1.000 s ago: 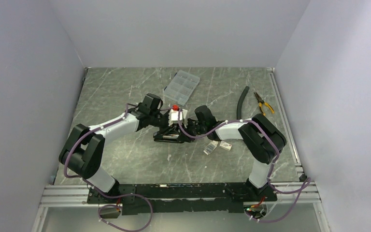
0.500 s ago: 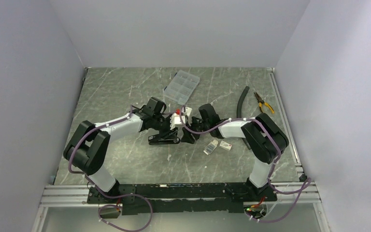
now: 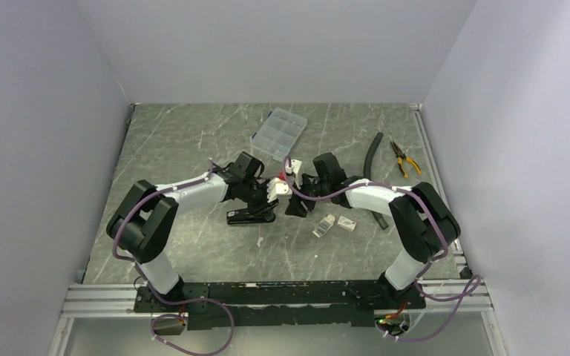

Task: Load the staples into the stapler
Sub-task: Close the stapler at the center of the board.

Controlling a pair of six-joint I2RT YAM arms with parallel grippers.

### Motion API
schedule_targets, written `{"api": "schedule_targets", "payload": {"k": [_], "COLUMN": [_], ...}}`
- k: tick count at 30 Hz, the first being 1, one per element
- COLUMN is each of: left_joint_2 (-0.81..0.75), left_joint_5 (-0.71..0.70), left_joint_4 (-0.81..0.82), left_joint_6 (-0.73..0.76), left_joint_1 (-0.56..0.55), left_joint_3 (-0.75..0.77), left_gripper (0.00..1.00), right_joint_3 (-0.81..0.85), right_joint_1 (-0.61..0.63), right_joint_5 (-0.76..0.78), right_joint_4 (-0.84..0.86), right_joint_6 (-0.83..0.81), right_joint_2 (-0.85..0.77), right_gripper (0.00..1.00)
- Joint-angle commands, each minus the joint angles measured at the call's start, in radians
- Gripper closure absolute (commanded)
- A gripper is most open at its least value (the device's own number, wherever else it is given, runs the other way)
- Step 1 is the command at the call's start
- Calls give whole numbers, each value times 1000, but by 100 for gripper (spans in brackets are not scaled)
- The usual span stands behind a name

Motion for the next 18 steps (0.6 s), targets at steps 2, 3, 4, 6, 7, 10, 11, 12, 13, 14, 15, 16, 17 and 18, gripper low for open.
{"api": "schedule_targets", "payload": {"k": [2,3,4,6,7,10,11,12,13,14,15,16,17,18], "left_joint_2": [47,50,55,62,66,79,84,90,96,103,106,106,103,95], "left_joint_5": [-46,-51,-57,-78,-84,-104,-112,-121,-128,-134,-136,-136,-135,-134], "left_joint_4": [-66,-69,-72,-76,-77,-88,-90,-93,-101,-110,-118,-121,-120,-116], "left_joint_6": [-39,-40,-40,-35,-33,-30,-29,-28,-25,-24,-24,-24,-25,-24], "left_joint_1": [-26,-30,-32,-41,-46,-59,-62,-65,-71,-73,-75,-75,-75,-75], "left_joint_3": [44,46,47,47,47,54,56,59,63,69,75,76,76,73], "left_gripper": [97,97,97,97,97,97,97,97,97,97,95,92,88,85], "right_joint_3": [18,16,14,14,14,17,18,18,16,15,14,15,16,18], "right_joint_1": [-20,-26,-32,-44,-51,-66,-69,-75,-82,-88,-95,-104,-110,-116], "right_joint_5": [-22,-26,-30,-34,-36,-37,-38,-40,-42,-45,-47,-49,-49,-49], "right_joint_4": [-36,-36,-36,-63,-69,-89,-94,-99,-103,-106,-107,-111,-117,-121], "right_joint_6": [-39,-37,-35,-36,-38,-45,-47,-48,-47,-47,-47,-49,-52,-55], "right_joint_2": [-85,-94,-101,-120,-126,-147,-156,-164,-173,-181,-188,-194,-200,-203], "right_gripper": [44,44,44,45,45,46,46,46,46,47,47,47,47,47]}}
